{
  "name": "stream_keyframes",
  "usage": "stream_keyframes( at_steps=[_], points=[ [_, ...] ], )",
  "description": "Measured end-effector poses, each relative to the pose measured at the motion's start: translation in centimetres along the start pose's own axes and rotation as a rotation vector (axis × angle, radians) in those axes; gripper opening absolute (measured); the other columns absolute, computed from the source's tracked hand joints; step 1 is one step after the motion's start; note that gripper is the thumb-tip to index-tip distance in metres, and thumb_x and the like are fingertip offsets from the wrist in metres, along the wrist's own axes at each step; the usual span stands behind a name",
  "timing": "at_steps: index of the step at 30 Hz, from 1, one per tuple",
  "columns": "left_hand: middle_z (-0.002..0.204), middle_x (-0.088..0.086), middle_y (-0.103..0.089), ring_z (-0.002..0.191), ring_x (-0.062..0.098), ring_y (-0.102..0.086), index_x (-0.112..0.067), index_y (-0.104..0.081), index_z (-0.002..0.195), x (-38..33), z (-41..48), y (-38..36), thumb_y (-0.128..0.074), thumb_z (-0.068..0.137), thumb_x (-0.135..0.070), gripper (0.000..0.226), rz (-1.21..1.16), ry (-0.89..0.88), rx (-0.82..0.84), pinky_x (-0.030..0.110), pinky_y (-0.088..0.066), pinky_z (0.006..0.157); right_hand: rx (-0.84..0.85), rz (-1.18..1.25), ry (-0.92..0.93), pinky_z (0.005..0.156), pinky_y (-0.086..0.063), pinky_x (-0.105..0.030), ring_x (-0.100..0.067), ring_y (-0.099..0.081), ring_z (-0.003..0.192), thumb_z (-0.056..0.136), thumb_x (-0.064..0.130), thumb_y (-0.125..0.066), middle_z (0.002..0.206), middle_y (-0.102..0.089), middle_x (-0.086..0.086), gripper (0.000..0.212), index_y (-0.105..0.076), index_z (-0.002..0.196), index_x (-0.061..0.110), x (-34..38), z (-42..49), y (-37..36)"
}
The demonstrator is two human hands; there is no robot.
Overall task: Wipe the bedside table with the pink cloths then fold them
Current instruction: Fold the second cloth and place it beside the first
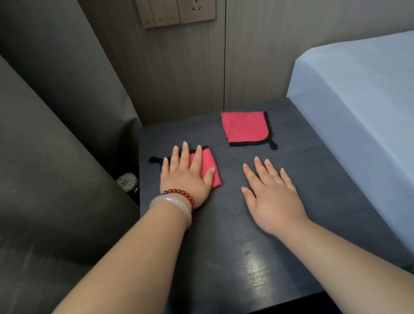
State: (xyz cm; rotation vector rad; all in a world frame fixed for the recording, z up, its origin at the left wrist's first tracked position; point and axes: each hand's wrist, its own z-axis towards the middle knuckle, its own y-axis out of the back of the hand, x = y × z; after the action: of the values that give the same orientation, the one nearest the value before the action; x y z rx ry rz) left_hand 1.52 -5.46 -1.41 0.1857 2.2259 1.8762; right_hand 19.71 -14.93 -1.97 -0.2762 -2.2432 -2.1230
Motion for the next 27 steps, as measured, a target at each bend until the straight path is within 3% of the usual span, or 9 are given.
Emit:
stream_keyframes(
  at_steps=[6, 25, 27],
  points=[
    [0.162, 0.0, 0.011, 0.148, 0.023, 0.011, -0.035, 0.006, 0.152, 2.1, 5.5, 1.0, -0.012, 0.092, -0.066, 0.07, 0.05, -0.029, 0.013, 0.046, 0.003, 0.119, -0.017, -0.021, 0.006, 0.12, 0.0, -0.041, -0.015, 0.004, 0.148, 0.09, 0.051, -0.002, 0.161, 0.0, 0.005, 0.065, -0.008, 0.152, 0.032, 0.0, 0.2, -0.3],
    [0.161, 0.0, 0.016, 0.147, 0.023, 0.013, -0.035, 0.009, 0.152, 4.8, 10.3, 2.9, -0.014, 0.093, -0.066, 0.07, 0.093, -0.016, 0.109, 0.05, 0.004, 0.118, -0.02, 0.008, 0.022, 0.12, 0.003, -0.039, -0.014, 0.004, 0.148, 0.095, 0.049, -0.012, 0.161, -0.002, 0.006, 0.059, -0.011, 0.151, 0.031, 0.0, 0.2, -0.2],
    [0.162, -0.001, 0.013, 0.147, 0.024, 0.013, -0.036, 0.004, 0.152, 3.3, 9.7, 3.1, -0.017, 0.093, -0.067, 0.07, 0.058, -0.049, -0.006, 0.05, 0.006, 0.117, -0.025, 0.017, 0.028, 0.119, 0.002, -0.039, -0.014, 0.003, 0.148, 0.094, 0.05, -0.012, 0.161, -0.004, 0.006, 0.06, -0.013, 0.151, 0.031, -0.1, 0.2, -0.2]
  ],
)
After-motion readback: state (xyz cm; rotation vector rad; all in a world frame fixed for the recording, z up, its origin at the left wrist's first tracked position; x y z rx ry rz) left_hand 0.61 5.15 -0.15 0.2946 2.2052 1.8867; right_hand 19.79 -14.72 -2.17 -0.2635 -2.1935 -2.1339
